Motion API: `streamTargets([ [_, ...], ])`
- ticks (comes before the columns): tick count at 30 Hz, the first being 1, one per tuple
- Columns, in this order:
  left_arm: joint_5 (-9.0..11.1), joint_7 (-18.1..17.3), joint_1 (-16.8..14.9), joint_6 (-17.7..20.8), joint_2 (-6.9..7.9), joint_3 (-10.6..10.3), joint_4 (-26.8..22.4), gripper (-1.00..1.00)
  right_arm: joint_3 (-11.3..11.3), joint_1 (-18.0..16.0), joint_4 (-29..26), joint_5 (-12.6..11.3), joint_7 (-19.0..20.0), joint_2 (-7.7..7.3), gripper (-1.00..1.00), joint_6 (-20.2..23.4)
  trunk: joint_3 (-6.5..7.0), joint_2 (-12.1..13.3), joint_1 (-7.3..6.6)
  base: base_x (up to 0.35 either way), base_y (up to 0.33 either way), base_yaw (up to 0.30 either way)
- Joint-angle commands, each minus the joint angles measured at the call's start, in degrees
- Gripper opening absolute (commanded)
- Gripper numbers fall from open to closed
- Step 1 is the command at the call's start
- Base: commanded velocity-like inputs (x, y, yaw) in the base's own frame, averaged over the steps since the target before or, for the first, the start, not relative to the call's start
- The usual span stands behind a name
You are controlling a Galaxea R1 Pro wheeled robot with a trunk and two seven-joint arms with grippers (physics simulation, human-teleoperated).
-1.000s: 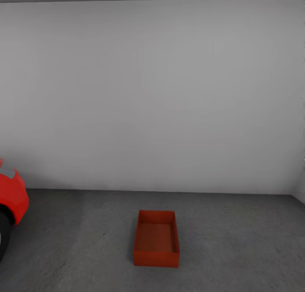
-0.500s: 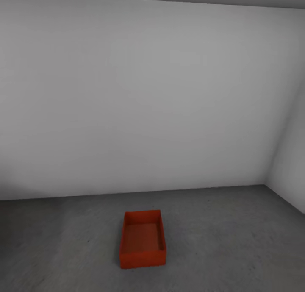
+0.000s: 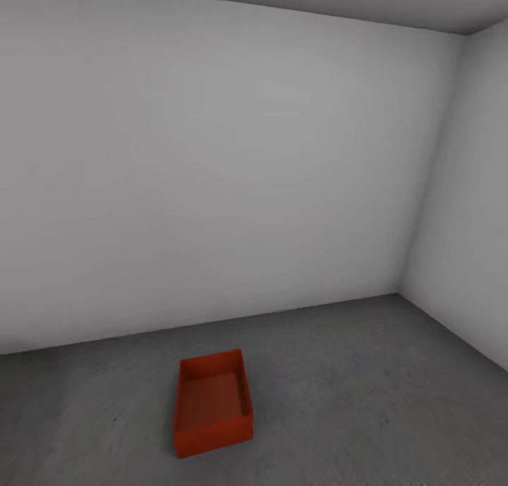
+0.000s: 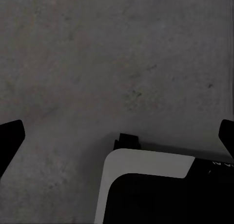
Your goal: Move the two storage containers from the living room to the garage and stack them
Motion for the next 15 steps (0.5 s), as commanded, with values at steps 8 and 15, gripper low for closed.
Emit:
streamTargets([
  [8, 0.46, 0.1, -0.02, -0.17, 0.01, -0.5, 0.02, 1.0, 0.37, -0.09, 0.24, -0.57, 0.42, -0.04, 1.0, -0.56, -0.07, -0.05, 0.0, 0.0, 0.0, -0.295],
  [15, 0.46, 0.1, -0.02, -0.17, 0.01, -0.5, 0.02, 1.0, 0.42, -0.09, 0.25, -0.24, 0.61, 0.05, 1.0, -0.43, -0.07, -0.05, 0.0, 0.0, 0.0, -0.296],
])
